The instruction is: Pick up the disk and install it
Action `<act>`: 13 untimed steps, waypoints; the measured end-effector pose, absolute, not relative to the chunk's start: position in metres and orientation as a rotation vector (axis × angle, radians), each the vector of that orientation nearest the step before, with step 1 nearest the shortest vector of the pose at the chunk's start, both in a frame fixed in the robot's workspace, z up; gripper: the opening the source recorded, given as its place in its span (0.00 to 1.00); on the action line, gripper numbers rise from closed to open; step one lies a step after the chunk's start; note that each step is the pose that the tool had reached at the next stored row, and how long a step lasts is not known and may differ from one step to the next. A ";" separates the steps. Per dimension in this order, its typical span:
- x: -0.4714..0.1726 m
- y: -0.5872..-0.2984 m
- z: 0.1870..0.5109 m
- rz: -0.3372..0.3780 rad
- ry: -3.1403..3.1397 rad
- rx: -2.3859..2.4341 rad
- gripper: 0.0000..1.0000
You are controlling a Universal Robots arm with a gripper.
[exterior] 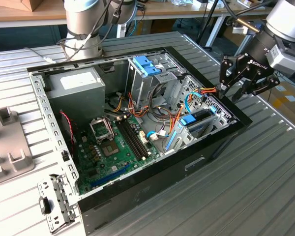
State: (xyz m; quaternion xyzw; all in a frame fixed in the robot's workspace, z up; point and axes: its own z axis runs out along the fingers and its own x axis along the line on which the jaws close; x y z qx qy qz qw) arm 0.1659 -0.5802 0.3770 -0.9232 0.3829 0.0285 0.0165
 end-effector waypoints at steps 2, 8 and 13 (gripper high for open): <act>0.167 -0.580 0.376 0.089 1.191 -2.870 0.42; 0.169 -0.580 0.375 0.089 1.191 -2.870 0.42; 0.171 -0.580 0.373 0.089 1.190 -2.870 0.42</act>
